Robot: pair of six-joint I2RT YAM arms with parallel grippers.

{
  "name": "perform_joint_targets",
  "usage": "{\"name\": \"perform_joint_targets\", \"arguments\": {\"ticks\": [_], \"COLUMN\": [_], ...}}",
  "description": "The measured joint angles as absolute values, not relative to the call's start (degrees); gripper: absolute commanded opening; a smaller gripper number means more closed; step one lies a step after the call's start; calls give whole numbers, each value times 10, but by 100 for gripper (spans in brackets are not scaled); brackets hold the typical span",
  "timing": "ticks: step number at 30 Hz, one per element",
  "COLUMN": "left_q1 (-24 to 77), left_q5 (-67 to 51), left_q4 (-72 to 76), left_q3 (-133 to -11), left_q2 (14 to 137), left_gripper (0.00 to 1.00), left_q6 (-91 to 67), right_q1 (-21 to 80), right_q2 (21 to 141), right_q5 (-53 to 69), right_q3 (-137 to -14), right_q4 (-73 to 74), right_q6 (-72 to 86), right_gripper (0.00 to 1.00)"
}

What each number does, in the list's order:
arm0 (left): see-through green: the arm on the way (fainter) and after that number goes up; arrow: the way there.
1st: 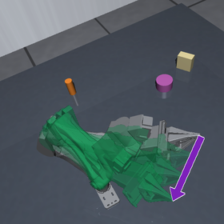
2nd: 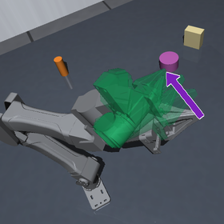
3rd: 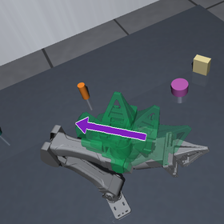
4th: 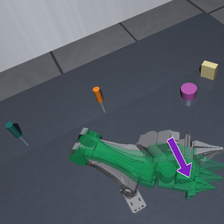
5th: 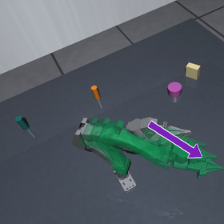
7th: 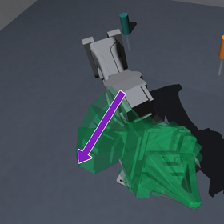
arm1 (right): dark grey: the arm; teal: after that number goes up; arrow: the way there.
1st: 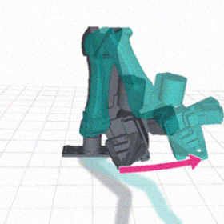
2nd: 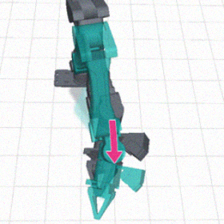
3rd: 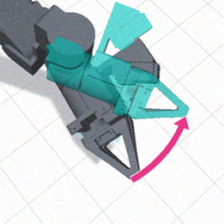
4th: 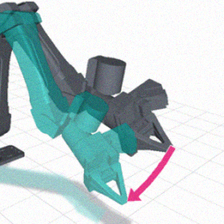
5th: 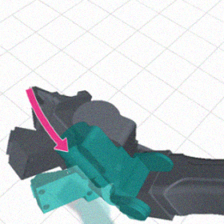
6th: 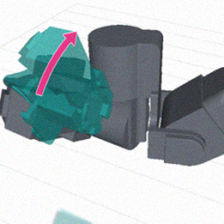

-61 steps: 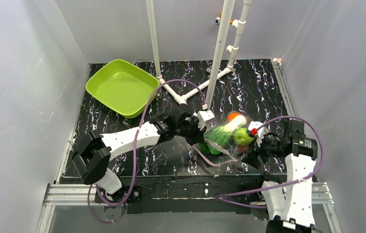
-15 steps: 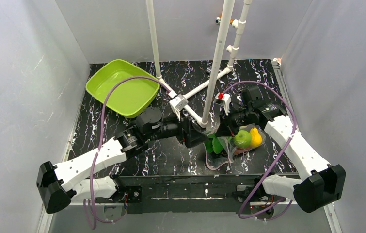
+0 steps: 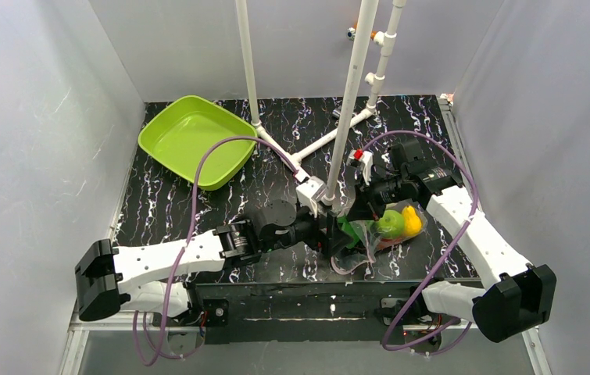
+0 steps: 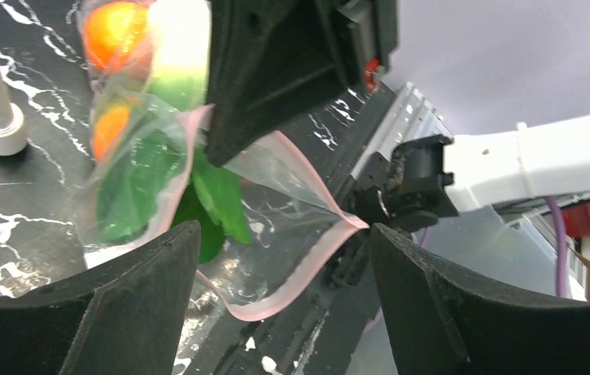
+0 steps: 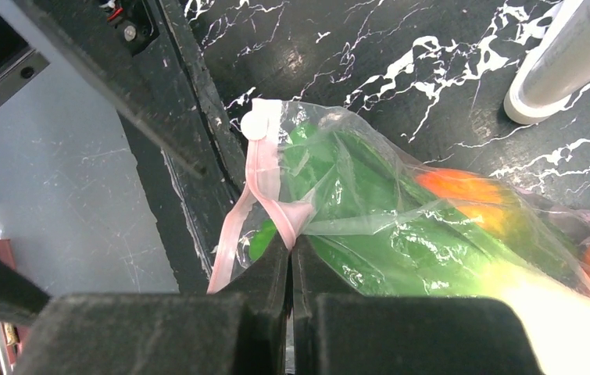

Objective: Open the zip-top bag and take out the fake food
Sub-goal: Open the zipper of the food storage bag at the center of the board, then pick up the fake vegetable from the zipper food storage bag.

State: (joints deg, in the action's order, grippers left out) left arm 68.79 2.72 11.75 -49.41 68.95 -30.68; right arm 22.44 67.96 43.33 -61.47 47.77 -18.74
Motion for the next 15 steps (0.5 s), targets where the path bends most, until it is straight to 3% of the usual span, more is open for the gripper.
{"name": "perform_joint_targets", "arguments": {"ticks": [5, 11, 15], "left_q1": [688, 689, 691], "left_q5": [68, 88, 88], "left_q4": [126, 141, 143], "left_q3": [-491, -491, -491], "left_q2": [703, 718, 734], "left_gripper": [72, 53, 53], "left_q6": [-309, -307, -309], "right_q1": [222, 221, 221], "right_q2": [680, 680, 680], "right_q5": [438, 440, 440], "right_q3": [-609, -609, -609], "right_q4": [477, 477, 477], "right_q6": [-192, -195, -196], "right_gripper": [1, 1, 1]}}
